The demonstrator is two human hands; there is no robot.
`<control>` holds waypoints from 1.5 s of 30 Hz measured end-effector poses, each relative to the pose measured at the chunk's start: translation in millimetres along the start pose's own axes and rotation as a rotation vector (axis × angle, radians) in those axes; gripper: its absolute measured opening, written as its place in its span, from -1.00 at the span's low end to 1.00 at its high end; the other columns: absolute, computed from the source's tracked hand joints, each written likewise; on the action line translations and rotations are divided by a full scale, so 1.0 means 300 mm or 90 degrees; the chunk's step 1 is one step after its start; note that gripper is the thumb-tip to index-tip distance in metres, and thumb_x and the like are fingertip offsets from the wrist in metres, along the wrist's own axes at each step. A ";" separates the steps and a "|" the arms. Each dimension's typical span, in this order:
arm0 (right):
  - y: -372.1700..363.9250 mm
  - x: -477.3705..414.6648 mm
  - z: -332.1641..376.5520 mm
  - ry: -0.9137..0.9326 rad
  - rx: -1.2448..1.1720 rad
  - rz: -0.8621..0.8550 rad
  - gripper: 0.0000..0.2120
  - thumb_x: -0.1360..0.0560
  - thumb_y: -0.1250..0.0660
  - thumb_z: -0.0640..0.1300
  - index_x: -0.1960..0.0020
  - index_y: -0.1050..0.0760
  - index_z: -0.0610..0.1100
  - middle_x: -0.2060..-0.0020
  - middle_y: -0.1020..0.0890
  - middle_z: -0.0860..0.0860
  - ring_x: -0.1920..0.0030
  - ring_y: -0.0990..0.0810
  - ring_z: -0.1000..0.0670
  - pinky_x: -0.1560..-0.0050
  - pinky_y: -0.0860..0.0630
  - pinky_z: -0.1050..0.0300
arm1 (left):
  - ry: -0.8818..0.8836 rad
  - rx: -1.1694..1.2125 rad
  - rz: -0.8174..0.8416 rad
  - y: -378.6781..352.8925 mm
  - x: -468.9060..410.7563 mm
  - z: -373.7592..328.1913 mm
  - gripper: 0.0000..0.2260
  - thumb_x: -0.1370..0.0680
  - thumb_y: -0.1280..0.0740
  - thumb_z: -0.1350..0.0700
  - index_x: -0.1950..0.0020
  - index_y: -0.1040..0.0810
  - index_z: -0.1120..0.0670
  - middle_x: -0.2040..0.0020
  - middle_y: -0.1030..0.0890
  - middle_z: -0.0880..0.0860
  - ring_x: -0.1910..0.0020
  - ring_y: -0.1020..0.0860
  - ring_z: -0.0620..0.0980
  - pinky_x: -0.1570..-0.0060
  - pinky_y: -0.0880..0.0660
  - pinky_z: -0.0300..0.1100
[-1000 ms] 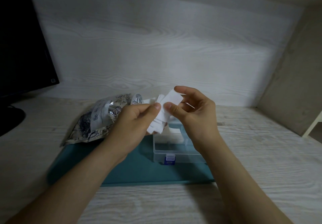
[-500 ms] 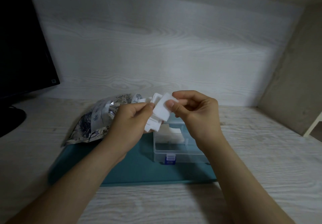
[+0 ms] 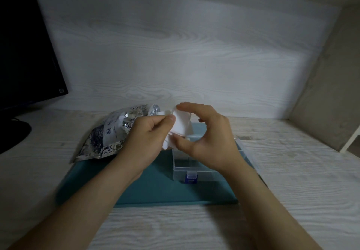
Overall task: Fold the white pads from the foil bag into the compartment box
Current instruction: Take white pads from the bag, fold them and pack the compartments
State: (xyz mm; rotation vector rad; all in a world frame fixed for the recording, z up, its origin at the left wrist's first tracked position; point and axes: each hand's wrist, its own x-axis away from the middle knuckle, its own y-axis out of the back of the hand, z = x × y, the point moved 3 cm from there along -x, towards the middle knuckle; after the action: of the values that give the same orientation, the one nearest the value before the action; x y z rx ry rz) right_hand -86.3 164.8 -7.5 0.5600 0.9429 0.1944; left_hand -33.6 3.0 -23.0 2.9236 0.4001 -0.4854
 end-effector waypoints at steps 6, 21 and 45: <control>0.005 0.001 0.009 0.019 0.036 -0.012 -0.50 -0.37 -0.65 0.13 -0.25 -0.68 0.01 -0.13 -0.72 0.21 -0.13 -0.66 0.21 -0.19 -0.56 0.25 | 0.035 0.046 -0.009 -0.008 0.004 0.006 -0.65 -0.73 -0.28 -0.03 -0.05 -0.70 0.23 0.00 -0.67 0.40 0.06 -0.69 0.24 -0.14 -0.59 0.41; 0.003 0.005 0.014 0.016 -0.026 -0.030 -0.54 -0.44 -0.59 0.04 -0.29 -0.61 -0.02 -0.04 -0.69 0.15 -0.01 -0.62 0.10 -0.01 -0.52 0.26 | 0.069 0.128 0.036 -0.023 0.002 0.018 -0.75 -0.76 -0.21 0.13 -0.16 -0.68 0.15 0.05 -0.77 0.15 0.01 -0.76 0.09 -0.03 -0.70 0.01; 0.059 -0.016 -0.074 -0.374 -0.381 -0.006 -0.80 -0.61 -0.36 -0.28 -0.16 -0.70 -0.14 0.12 -0.76 -0.09 0.27 -0.70 -0.04 0.27 -0.61 0.11 | -0.214 -0.417 -0.040 -0.035 0.034 0.020 -0.66 -0.65 -0.40 0.11 -0.44 -0.56 -0.02 -0.26 -0.58 0.00 -0.16 -0.41 -0.21 -0.12 -0.30 -0.44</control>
State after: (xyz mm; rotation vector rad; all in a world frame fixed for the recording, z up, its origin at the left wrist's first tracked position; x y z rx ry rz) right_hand -105.5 186.1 -4.8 0.0407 0.2838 0.2704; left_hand -29.1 14.2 -33.3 2.1619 0.4895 -0.6857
